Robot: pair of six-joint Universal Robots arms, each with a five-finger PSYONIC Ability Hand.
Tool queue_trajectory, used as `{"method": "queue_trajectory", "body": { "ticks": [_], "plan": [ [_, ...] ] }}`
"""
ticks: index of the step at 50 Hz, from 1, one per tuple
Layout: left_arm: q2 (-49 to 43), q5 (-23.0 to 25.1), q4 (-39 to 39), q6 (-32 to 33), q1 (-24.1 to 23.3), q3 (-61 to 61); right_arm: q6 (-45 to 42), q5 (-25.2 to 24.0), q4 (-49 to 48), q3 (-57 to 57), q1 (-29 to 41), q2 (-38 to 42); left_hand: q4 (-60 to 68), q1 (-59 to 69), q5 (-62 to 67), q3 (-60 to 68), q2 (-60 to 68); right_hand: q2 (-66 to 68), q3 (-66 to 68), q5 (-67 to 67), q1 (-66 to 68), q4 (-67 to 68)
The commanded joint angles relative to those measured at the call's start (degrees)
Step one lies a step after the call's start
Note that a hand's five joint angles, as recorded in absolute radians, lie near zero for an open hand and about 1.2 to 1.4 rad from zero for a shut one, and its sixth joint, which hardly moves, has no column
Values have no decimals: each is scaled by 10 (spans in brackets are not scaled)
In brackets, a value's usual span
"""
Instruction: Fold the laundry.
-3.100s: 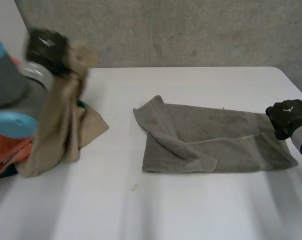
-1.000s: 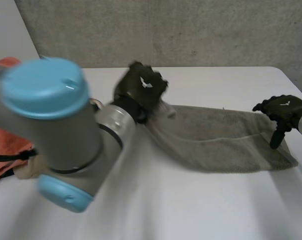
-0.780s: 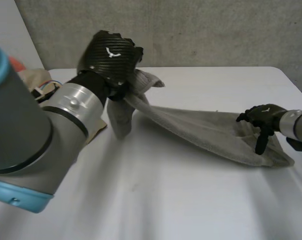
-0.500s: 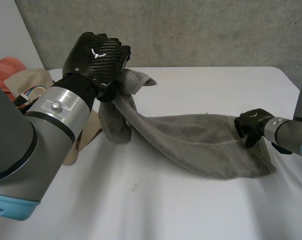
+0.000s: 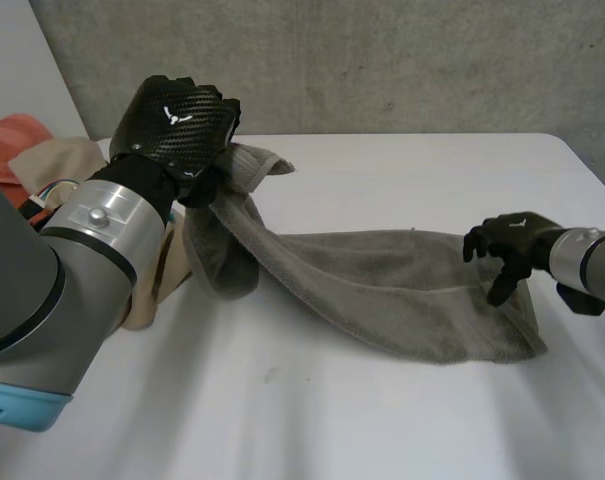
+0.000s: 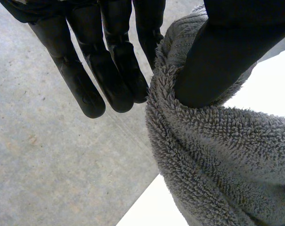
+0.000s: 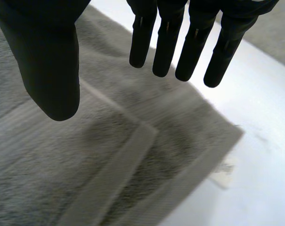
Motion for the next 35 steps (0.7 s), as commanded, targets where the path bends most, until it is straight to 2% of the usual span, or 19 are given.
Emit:
{"method": "queue_trajectory", "body": {
  "ticks": [1,9,11,13,14,16,24,28,35],
  "plan": [
    [5,1,3,-3,-1,7,11,-9,-32,32,16,24,112,157,147,117,115,7,7,18,5,6],
    [6,-1,2,-4,-2,9,14,-2,-93,55,30,51,112,157,147,117,115,-5,-4,6,-7,-6],
    [6,-2,3,-4,-2,8,14,0,-109,58,33,53,112,157,147,117,115,149,149,160,147,148],
    [6,-3,3,-4,-2,8,14,2,-119,61,33,51,112,157,147,117,115,455,455,466,452,453],
    [6,-3,3,-4,-1,8,18,6,-131,63,33,45,112,157,147,117,115,487,487,497,484,485],
    [6,-4,2,-6,0,8,27,8,-139,68,30,33,112,157,147,117,115,487,487,498,485,485],
    [13,-19,-5,-14,18,6,39,9,-144,98,-11,-119,112,157,147,117,115,487,487,498,485,485],
    [19,-29,-26,-25,35,2,3,0,-42,70,-59,-193,112,157,147,117,115,487,487,498,485,485],
    [17,-30,-78,-33,47,-5,-100,-4,76,38,-92,-229,112,157,147,117,115,487,487,498,485,485]
  ]
}}
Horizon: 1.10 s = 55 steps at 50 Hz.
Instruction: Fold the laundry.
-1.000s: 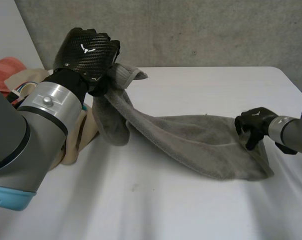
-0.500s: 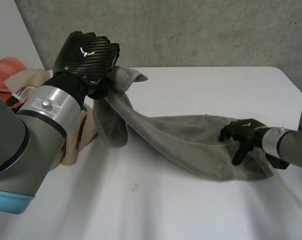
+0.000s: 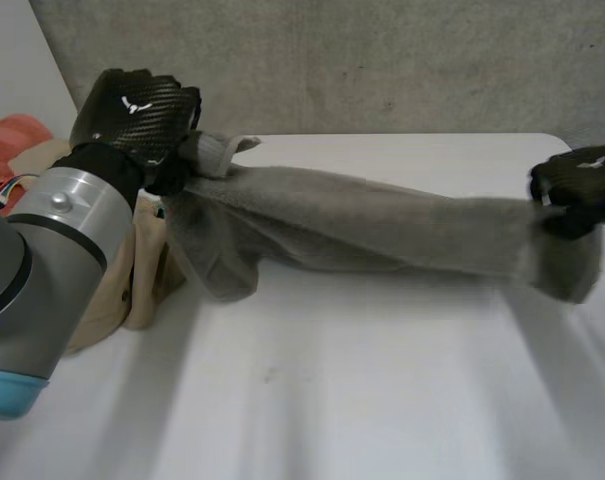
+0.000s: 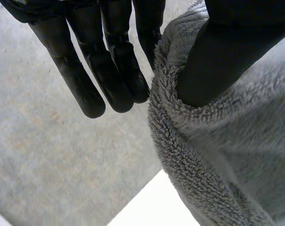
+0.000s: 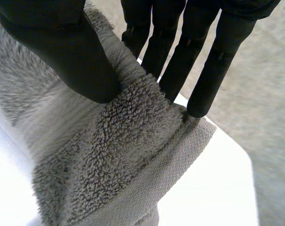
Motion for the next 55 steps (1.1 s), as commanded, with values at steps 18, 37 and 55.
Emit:
{"method": "queue_trajectory", "body": {
  "ticks": [18,37,55],
  "plan": [
    [-257,5,-80,0,39,236,-150,115,49,-224,40,159,111,157,147,117,115,130,122,144,171,115],
    [-278,14,146,-72,64,382,15,150,-459,-172,66,99,111,157,147,117,115,130,122,144,171,115],
    [-265,-25,159,-68,21,13,-20,88,-307,-7,26,193,19,65,55,25,23,130,122,144,171,115]
  ]
}}
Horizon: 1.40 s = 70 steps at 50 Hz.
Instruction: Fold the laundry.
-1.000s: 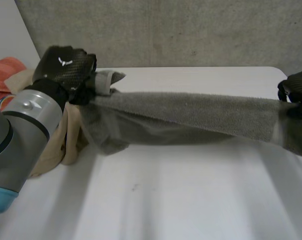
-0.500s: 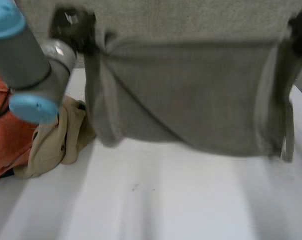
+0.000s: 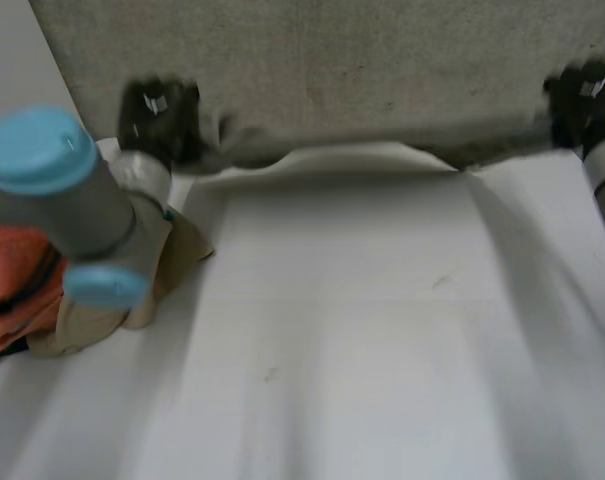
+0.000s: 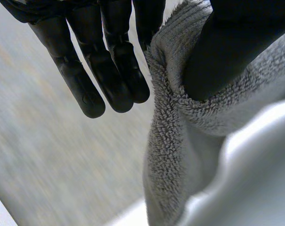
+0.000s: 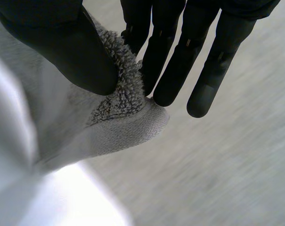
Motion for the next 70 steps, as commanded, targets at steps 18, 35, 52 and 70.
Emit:
{"method": "queue_trajectory", "body": {
  "ticks": [18,35,52,70],
  "plan": [
    [79,70,-118,224,-33,-167,-60,-35,117,130,-56,2,-466,-429,-438,-463,-464,130,118,118,171,114],
    [-44,169,-290,395,-43,-44,-63,-34,115,131,-62,9,-429,-392,-401,-426,-427,130,118,118,171,114],
    [-65,128,-335,360,-27,11,-85,-33,138,131,-76,9,116,153,144,119,118,130,118,118,171,114],
    [169,58,-421,296,-31,-254,-422,-19,478,193,-182,-131,116,153,144,119,118,130,118,118,171,114]
  ]
}}
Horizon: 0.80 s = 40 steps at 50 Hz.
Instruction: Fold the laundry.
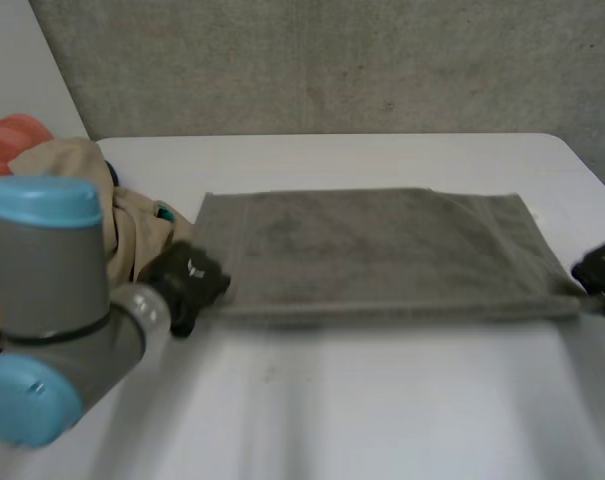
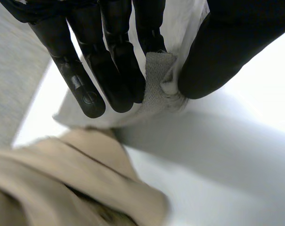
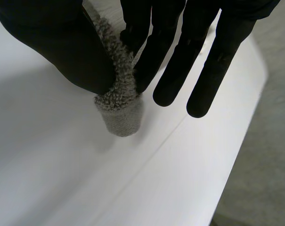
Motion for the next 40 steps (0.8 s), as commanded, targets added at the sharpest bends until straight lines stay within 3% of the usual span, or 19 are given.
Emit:
{"method": "queue_trajectory", "body": {
  "ticks": [1,6,10,15,19,29,30,31,32,33,40],
  "plan": [
    [80,-14,-107,-12,-20,-87,-129,-6,137,41,-54,-82,114,155,141,119,116,122,118,118,171,114],
    [74,-15,-105,-41,-46,-50,-124,-36,125,25,-42,-91,114,155,141,119,116,122,118,118,171,114],
    [23,-33,-58,-55,-51,23,-78,-42,80,-16,-15,-53,114,155,141,119,116,122,118,118,171,114],
    [-77,-79,35,-60,-34,158,15,1,-19,-102,16,25,114,155,141,119,116,122,118,118,171,114],
    [-158,-79,77,-59,-23,255,70,30,-106,-147,36,76,114,155,141,119,116,122,118,118,171,114],
    [-320,-69,87,-65,-18,460,96,46,-300,-224,79,200,114,155,141,119,116,122,118,118,171,114],
    [-330,-69,89,-66,-19,470,97,48,-311,-228,82,210,114,155,141,119,116,-54,-58,-59,-6,-63],
    [-337,-69,93,-68,-20,479,97,50,-319,-232,87,219,46,87,73,51,48,-306,-310,-310,-257,-314],
    [-342,-70,97,-72,-20,484,97,53,-326,-234,89,227,-145,-104,-118,-140,-143,-578,-582,-582,-529,-586],
    [-350,-70,103,-79,-23,487,94,57,-337,-239,94,240,-586,-545,-559,-581,-584,-578,-582,-582,-529,-586],
    [-312,-71,155,-102,-36,442,119,68,-346,-231,98,224,-586,-545,-559,-581,-584,-578,-582,-582,-529,-586]
  ]
}}
